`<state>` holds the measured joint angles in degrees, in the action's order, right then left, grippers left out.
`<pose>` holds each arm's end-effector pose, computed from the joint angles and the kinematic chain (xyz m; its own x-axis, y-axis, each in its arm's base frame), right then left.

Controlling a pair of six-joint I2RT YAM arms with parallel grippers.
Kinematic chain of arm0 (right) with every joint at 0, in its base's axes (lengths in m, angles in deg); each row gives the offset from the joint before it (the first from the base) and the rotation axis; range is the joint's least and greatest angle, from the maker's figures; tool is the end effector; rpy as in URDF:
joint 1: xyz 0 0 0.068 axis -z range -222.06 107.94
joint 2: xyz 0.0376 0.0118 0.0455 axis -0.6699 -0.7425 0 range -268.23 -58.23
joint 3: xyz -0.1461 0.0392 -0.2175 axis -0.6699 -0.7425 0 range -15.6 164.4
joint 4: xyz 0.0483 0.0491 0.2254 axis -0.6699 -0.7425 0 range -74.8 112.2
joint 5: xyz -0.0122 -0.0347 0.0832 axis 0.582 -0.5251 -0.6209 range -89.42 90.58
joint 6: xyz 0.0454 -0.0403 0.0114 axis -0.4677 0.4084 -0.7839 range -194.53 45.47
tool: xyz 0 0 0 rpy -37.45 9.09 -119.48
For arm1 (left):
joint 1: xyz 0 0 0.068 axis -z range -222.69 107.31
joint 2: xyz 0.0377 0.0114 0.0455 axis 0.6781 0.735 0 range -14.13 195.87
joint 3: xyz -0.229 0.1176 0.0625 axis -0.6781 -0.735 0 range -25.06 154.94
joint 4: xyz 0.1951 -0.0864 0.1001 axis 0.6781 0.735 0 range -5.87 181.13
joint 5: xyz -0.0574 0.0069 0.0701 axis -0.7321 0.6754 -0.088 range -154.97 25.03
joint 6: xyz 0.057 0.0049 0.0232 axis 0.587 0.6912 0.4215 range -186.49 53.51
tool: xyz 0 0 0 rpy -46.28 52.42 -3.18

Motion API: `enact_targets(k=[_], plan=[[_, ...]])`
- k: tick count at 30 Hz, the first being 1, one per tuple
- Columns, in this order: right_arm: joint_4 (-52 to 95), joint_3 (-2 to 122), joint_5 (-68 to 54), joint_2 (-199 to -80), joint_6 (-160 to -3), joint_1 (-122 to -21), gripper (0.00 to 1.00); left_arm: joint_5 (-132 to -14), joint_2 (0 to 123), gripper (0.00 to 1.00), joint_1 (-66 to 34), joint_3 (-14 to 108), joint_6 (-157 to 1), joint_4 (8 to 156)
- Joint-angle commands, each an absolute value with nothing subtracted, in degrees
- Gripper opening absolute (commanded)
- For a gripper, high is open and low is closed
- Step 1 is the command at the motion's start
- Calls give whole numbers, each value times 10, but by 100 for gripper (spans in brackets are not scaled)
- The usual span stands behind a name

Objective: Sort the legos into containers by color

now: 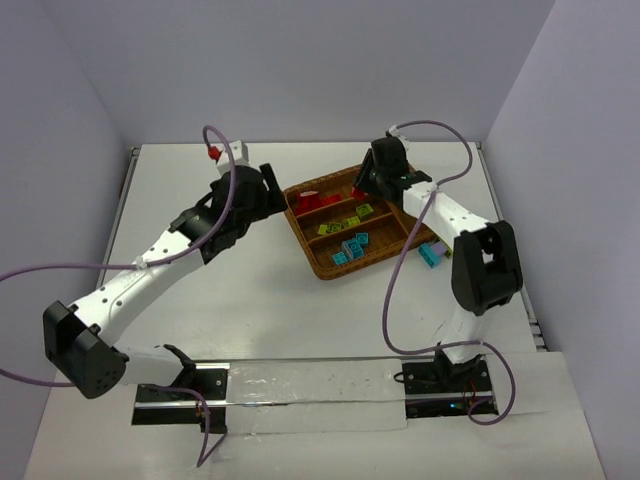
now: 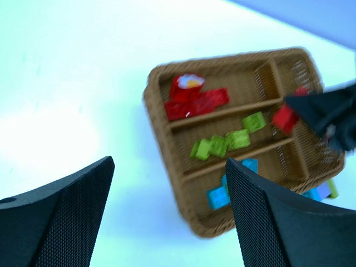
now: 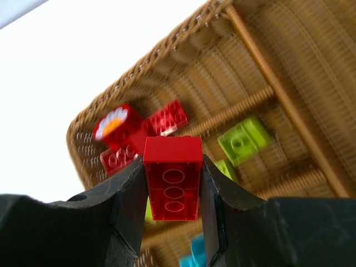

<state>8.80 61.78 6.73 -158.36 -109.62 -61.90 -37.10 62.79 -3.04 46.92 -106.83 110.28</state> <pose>0.3646 0.1263 0.2656 -0.6014 0.3905 -0.6970 0.1095 0.9044 0.4123 0.2314 -0.1634 0.3443 -0.4688 -0.3547 -0.8090 -0.0623 0.9268 -0.3702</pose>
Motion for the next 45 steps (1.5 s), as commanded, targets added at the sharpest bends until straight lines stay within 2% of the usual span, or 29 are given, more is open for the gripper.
enact_targets(k=[1,7,10,11,14,20,27,32,36,40,45], plan=[[112,704,94,-1639,-1098,-625,28,-359,594,88,-29,415,-1117,1118],[96,792,84,-1726,-1104,-632,39,-368,579,88,-29,396,-1137,1132],[74,843,83,-1770,-1101,-635,67,-376,572,88,-29,387,-1136,1125],[60,864,85,-1783,-1098,-637,73,-378,571,88,-29,385,-1135,1122],[34,888,96,-1783,-1093,-638,78,-381,573,88,-29,385,-1133,1119],[60,784,145,-1679,-1077,-636,80,-370,579,88,-29,385,-1123,1121],[79,526,173,-1413,-1091,-584,79,-369,584,87,-28,379,-1112,1102],[55,344,152,-1272,-1119,-507,79,-385,596,87,-28,374,-1092,1073],[2,294,189,-1215,-1132,-476,81,-399,620,87,-27,385,-1088,1075],[4,238,164,-1193,-1139,-433,81,-410,627,87,-26,385,-1085,1069],[26,218,133,-1221,-1087,-425,80,-406,626,87,-26,390,-1080,1070]])
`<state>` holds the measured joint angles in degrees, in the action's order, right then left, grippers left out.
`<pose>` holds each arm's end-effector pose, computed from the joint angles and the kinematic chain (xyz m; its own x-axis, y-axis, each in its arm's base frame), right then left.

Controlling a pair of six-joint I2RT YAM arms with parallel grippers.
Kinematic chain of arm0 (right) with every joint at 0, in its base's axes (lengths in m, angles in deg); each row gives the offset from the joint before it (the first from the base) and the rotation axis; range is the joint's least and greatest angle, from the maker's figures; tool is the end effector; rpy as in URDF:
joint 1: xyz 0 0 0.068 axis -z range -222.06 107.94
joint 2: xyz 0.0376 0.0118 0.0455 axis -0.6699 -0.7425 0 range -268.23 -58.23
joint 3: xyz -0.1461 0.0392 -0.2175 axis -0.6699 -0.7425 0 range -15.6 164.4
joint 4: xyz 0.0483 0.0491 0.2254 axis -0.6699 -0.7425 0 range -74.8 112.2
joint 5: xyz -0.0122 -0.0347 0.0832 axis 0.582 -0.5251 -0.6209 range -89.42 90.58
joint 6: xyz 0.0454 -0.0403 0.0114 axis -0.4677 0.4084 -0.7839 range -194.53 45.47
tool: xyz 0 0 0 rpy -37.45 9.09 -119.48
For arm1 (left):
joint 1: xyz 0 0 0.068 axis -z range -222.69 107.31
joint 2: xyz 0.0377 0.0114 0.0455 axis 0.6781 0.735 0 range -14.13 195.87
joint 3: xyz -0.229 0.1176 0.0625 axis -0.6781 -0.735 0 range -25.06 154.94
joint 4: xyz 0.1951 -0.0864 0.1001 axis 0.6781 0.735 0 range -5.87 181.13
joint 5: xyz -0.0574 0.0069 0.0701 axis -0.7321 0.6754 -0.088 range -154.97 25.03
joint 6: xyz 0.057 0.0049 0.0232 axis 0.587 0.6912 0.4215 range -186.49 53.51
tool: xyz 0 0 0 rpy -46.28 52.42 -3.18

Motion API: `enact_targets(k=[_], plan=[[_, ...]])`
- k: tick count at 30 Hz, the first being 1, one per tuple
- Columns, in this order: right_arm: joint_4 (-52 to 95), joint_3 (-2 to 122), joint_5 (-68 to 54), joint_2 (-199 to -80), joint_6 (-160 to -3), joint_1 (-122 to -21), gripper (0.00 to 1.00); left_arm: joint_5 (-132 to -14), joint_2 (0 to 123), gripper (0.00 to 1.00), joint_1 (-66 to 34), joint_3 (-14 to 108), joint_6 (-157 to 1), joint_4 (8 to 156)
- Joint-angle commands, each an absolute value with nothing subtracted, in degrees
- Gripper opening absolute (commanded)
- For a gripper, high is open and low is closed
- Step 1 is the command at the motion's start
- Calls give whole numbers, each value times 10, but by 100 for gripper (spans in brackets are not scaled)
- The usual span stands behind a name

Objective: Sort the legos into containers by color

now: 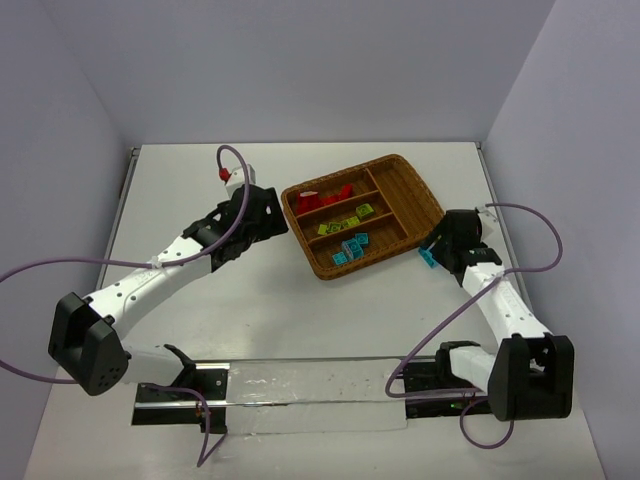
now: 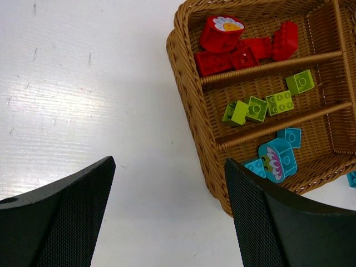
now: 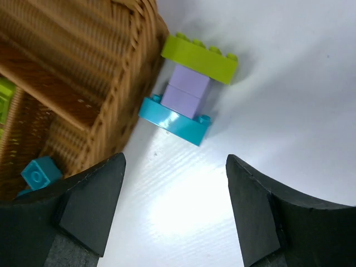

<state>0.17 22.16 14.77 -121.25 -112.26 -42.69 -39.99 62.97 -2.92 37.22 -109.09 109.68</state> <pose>0.2071 -0.0091 0.2154 -0.4861 0.5879 -0.6466 0.5727 0.7732 0.2724 0.2254 -0.1620 0.2900 -0.5917 -0.3058 -0.7459 -0.0922 0.9449 -0.3142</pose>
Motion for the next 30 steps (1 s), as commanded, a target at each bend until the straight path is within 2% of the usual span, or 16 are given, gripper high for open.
enact_targets(k=[1,6,16,27,30], plan=[[28,217,132,-1228,-1070,-425,80,-405,624,87,-26,391,-1080,1071],[48,227,127,-1273,-1011,-425,81,-403,622,87,-26,389,-1070,1061],[94,243,84,-1337,-994,-425,85,-397,652,86,-26,407,-1052,1066],[92,224,60,-1228,-1057,-451,77,-402,675,86,-26,419,-1055,1065],[114,235,40,-1233,-1104,-451,69,-403,681,86,-26,424,-1058,1068]])
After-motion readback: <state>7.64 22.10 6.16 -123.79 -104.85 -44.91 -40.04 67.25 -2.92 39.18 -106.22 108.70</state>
